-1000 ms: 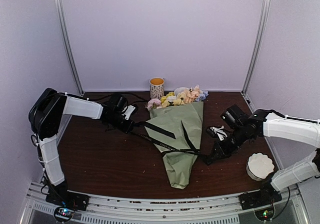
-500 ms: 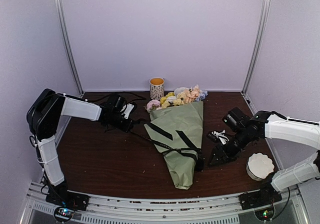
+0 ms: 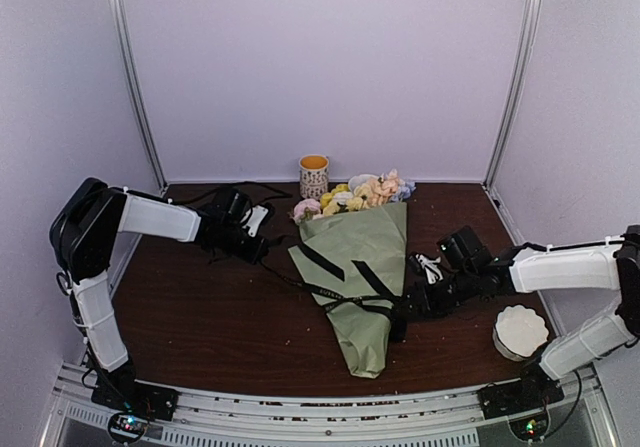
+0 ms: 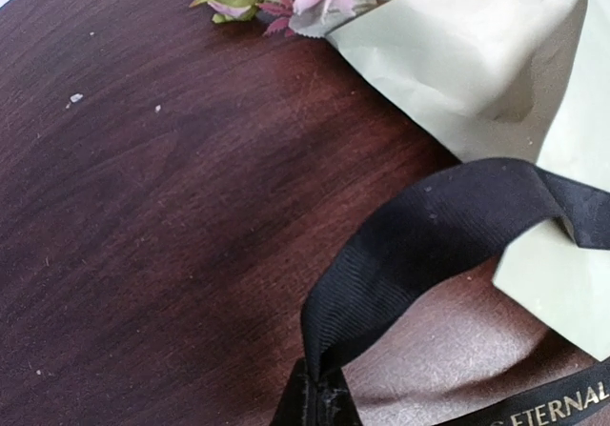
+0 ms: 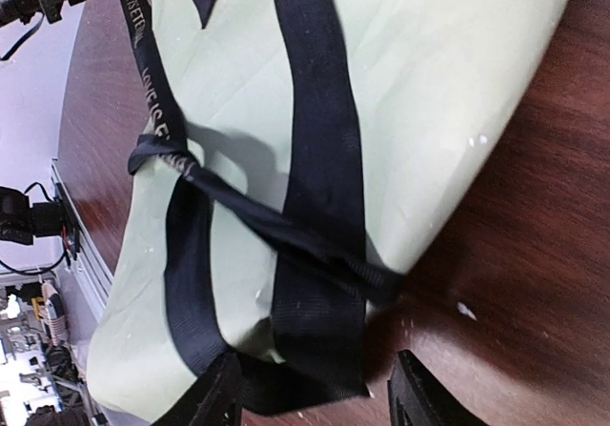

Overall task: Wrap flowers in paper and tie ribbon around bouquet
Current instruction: Adjust the ribbon on the folded bouquet.

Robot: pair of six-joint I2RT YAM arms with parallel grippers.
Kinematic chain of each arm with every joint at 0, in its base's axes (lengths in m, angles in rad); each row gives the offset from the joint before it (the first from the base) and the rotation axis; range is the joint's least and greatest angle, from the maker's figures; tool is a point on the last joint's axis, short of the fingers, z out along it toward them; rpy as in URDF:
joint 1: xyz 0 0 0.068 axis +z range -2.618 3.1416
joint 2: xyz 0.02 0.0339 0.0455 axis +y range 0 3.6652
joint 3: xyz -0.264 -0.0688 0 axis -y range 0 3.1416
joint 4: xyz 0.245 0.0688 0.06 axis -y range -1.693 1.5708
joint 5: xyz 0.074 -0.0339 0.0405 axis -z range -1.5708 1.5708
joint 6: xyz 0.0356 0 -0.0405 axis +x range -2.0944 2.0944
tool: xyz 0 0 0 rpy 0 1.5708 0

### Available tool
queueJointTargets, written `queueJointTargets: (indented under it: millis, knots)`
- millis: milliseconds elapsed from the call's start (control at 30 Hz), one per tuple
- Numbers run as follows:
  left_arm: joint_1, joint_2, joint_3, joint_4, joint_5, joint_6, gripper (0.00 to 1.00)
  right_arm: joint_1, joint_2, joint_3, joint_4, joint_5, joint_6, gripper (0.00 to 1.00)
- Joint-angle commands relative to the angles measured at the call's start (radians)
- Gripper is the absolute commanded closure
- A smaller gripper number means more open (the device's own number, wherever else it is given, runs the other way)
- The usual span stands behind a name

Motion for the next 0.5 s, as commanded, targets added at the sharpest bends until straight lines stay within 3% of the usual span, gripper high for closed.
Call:
queueJointTargets:
  millis: [0,67,200,267,467]
  knots:
    - [0.0,-0.04,-0.014,0.043,0.019,-0.002,1.0,-0.003,0.083,-0.036,0.211,-0.042,0.063,0.48]
    - [0.0,-0.043,-0.013,0.043,0.022,-0.001,1.0,-0.003,0.108,-0.04,0.235,-0.048,0.067,0.54]
    - [-0.001,-0.047,-0.012,0.037,0.02,0.002,1.0,-0.003,0.113,-0.045,0.273,-0.082,0.08,0.85]
    - [0.0,-0.049,-0.009,0.032,0.011,0.003,1.0,-0.003,0.095,-0.048,0.251,-0.08,0.076,0.95]
    - [0.0,-0.052,-0.005,0.021,-0.016,0.019,1.0,-0.003,0.01,-0.061,0.037,0.05,0.042,0.98]
